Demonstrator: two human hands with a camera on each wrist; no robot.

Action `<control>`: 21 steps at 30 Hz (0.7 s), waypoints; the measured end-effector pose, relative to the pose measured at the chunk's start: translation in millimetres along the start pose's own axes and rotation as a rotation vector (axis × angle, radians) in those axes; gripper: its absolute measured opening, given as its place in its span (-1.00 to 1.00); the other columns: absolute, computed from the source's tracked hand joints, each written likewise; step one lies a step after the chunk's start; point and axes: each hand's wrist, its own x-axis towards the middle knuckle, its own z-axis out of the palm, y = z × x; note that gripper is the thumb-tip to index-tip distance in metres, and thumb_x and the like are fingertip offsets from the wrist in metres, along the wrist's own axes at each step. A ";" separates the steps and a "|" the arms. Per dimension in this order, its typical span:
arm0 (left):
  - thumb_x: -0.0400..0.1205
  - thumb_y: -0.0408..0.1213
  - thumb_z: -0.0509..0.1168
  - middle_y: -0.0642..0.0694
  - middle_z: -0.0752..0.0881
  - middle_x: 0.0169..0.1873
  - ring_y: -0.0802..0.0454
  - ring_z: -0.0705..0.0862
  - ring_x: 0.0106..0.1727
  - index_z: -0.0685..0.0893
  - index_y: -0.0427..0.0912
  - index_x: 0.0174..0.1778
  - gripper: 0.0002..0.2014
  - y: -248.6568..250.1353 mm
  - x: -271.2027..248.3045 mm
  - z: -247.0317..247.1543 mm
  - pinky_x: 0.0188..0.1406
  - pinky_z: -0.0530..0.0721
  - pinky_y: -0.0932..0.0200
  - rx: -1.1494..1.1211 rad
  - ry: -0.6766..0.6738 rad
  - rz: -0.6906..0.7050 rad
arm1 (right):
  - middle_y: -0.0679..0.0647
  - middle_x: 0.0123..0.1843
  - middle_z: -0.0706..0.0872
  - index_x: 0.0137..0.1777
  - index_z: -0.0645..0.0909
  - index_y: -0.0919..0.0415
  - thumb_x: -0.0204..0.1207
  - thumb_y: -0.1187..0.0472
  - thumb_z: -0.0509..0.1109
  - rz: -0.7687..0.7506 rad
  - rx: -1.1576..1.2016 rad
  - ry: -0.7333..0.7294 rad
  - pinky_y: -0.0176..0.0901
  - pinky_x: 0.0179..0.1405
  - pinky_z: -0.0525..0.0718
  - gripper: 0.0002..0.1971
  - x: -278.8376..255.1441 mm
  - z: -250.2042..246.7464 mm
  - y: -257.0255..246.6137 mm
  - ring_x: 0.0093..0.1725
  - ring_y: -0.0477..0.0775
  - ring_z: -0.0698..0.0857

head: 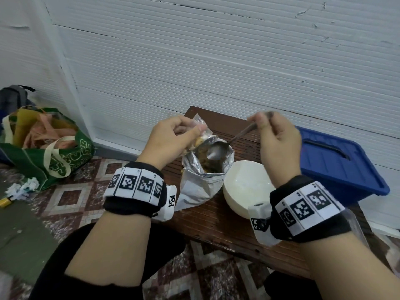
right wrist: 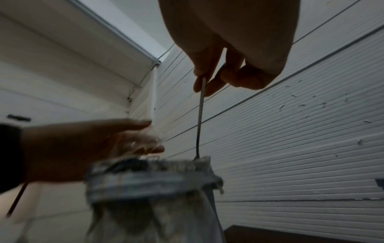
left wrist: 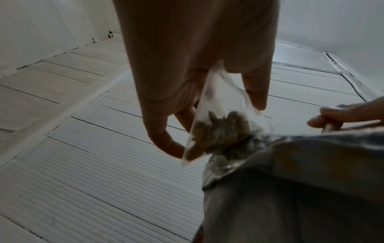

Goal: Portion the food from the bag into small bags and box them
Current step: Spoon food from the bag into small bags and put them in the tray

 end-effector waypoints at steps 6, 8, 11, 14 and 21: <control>0.45 0.13 0.46 -0.01 0.82 -0.21 0.18 0.73 -0.29 0.76 -0.01 -0.08 -0.70 -0.2 0.3 2.8 -0.33 0.56 0.30 0.002 -0.023 -0.021 | -0.07 -0.20 0.74 -0.06 0.75 0.04 0.62 -0.04 0.14 -0.337 -0.424 -0.333 -0.01 -0.12 0.41 -0.64 -23.4 25.2 27.5 -0.19 0.17 0.61; 0.47 0.10 0.46 -0.03 0.82 -0.21 0.09 0.77 -0.23 0.76 -0.02 -0.07 -0.71 0.8 -0.4 3.1 -0.34 0.62 0.25 0.010 -0.026 -0.020 | -0.06 -0.28 0.73 -0.12 0.76 0.06 0.60 -0.03 0.13 -0.353 -0.465 -0.351 0.01 -0.16 0.45 -0.63 -31.2 29.4 34.3 -0.23 0.17 0.56; 0.50 0.03 0.46 -0.13 0.83 -0.20 -0.12 0.80 -0.16 0.76 -0.09 -0.05 -0.72 2.6 -1.3 3.6 -0.26 0.76 0.07 -0.016 -0.046 -0.027 | -0.02 -0.33 0.71 -0.17 0.75 0.12 0.59 0.01 0.17 -0.239 -0.437 -0.346 0.05 -0.12 0.46 -0.65 -32.9 30.6 35.2 -0.24 0.18 0.56; 0.47 0.11 0.46 0.01 0.83 -0.17 0.07 0.80 -0.11 0.76 -0.01 -0.07 -0.72 0.8 -0.3 3.3 -0.18 0.75 0.14 0.005 -0.043 -0.035 | -0.03 -0.42 0.67 -0.24 0.74 0.18 0.63 0.09 0.21 -0.089 -0.335 -0.287 0.00 -0.10 0.46 -0.67 -25.8 26.6 31.2 -0.26 0.19 0.59; 0.44 0.16 0.45 0.11 0.81 -0.11 0.16 0.76 -0.01 0.75 0.09 -0.09 -0.73 3.5 -1.7 4.0 -0.05 0.70 0.13 0.029 -0.054 -0.062 | 0.10 -0.32 0.76 -0.32 0.67 0.01 0.65 0.19 0.28 0.248 -0.090 -0.154 -0.14 -0.09 0.59 -0.70 -21.7 20.5 20.6 -0.21 0.07 0.71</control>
